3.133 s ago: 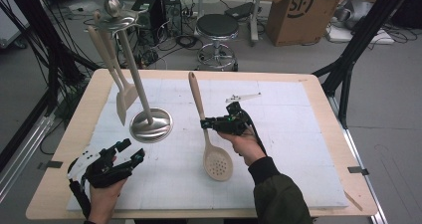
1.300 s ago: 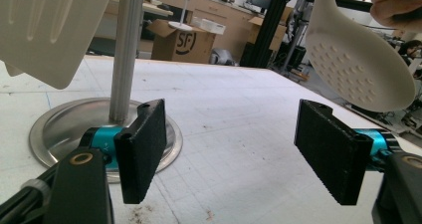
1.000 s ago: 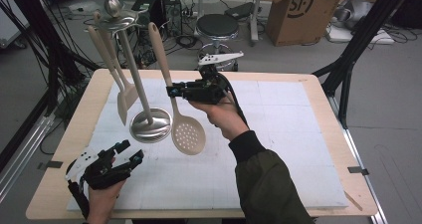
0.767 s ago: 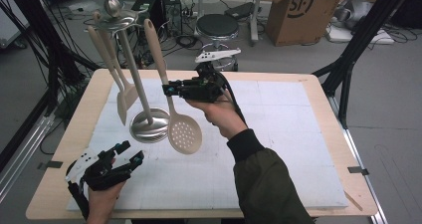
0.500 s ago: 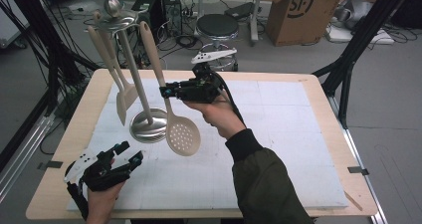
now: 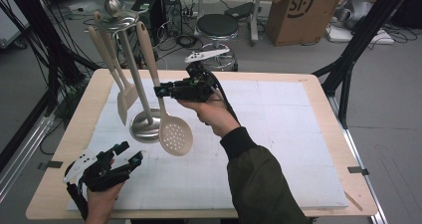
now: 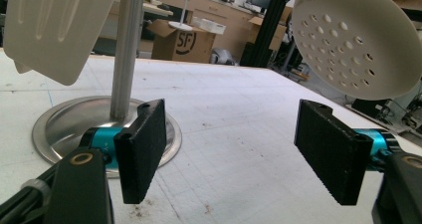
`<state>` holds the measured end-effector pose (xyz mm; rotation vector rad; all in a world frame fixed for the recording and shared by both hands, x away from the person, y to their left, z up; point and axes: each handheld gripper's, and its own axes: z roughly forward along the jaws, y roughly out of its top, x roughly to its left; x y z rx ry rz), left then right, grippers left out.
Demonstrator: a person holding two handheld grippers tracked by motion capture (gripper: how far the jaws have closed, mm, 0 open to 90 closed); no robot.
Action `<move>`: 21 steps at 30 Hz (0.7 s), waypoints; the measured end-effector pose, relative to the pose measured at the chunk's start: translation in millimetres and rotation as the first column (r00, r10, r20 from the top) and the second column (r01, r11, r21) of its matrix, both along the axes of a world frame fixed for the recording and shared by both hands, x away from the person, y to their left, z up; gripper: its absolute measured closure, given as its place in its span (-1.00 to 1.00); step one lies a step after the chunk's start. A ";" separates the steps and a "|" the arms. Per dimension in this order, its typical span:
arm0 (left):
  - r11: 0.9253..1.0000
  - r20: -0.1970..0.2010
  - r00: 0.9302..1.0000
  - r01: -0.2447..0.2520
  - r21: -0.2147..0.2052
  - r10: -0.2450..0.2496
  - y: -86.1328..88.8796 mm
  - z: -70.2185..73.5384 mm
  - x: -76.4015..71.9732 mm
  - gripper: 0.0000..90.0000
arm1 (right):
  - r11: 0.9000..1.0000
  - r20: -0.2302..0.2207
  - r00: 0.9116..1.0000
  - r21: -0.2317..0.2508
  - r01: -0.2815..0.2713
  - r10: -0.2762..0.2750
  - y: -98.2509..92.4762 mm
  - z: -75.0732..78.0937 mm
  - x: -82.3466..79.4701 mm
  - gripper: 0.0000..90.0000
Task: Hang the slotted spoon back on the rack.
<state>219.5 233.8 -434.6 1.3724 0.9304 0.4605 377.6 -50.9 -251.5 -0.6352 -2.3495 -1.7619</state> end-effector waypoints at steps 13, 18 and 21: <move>1.000 0.003 1.000 0.002 0.002 -0.002 -1.2 -0.1 0.4 -0.35 | 0.993 0.002 0.993 -0.027 0.118 -0.118 -21.5 -7.7 -2.7 -0.24; 1.000 0.002 1.000 0.005 0.004 -0.005 -0.9 -0.4 0.4 -0.35 | 0.990 0.001 0.991 -0.037 0.137 -0.137 -36.7 -18.1 -4.7 -0.32; 1.000 0.002 1.000 0.005 0.004 -0.005 -1.0 -0.5 0.4 -0.35 | 0.990 0.006 0.990 -0.035 0.140 -0.140 -47.5 -24.3 -8.3 -0.30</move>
